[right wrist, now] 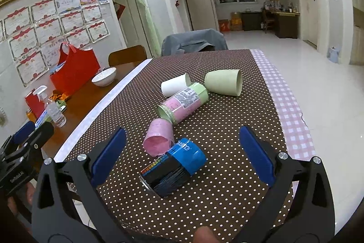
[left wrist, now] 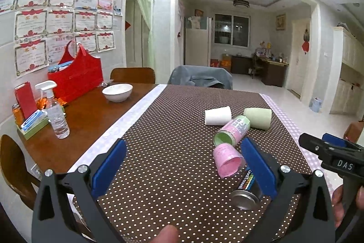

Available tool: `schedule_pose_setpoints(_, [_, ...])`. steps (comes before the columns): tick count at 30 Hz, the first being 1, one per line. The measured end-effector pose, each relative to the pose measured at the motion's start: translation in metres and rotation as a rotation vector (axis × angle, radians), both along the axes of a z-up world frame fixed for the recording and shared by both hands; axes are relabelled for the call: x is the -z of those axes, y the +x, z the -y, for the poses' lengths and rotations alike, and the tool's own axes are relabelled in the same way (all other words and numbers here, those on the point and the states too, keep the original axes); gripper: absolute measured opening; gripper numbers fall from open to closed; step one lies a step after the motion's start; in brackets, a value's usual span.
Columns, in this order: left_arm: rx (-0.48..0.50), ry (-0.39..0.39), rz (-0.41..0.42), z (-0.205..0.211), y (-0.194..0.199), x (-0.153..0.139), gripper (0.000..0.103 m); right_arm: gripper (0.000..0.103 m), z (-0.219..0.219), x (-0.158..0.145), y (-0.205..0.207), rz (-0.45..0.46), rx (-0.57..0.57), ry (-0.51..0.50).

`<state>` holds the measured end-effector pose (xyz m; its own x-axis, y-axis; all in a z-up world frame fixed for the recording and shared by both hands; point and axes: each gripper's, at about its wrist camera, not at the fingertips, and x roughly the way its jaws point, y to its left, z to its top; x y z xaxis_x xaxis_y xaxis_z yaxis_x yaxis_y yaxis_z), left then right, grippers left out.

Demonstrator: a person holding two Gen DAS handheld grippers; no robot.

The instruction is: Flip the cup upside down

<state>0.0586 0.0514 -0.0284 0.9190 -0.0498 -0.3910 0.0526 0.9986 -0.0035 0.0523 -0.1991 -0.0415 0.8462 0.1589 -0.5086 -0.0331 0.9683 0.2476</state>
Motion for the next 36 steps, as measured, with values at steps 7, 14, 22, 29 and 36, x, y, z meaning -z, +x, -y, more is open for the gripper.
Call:
schedule_pose_setpoints(7, [-0.002, 0.026, 0.001, 0.003, 0.000, 0.007, 0.099, 0.097, 0.003, 0.007, 0.005, -0.054, 0.002, 0.056])
schedule_pose_setpoints(14, [-0.021, 0.030, -0.011, -0.001, 0.007, 0.017, 0.099, 0.097, 0.007, 0.022, 0.016, -0.153, 0.013, 0.102])
schedule_pose_setpoints(22, [-0.012, 0.037, -0.021, 0.000, 0.010, 0.023, 0.099, 0.097, 0.001, 0.044, 0.034, -0.254, -0.007, 0.140])
schedule_pose_setpoints(29, [-0.001, 0.037, -0.048, 0.003, 0.015, 0.031, 0.099, 0.097, 0.004, 0.079, 0.056, -0.397, -0.034, 0.275])
schedule_pose_setpoints(36, [-0.010, 0.037, -0.055, 0.000, 0.018, 0.034, 0.099, 0.097, 0.006, 0.095, 0.072, -0.479, -0.023, 0.365])
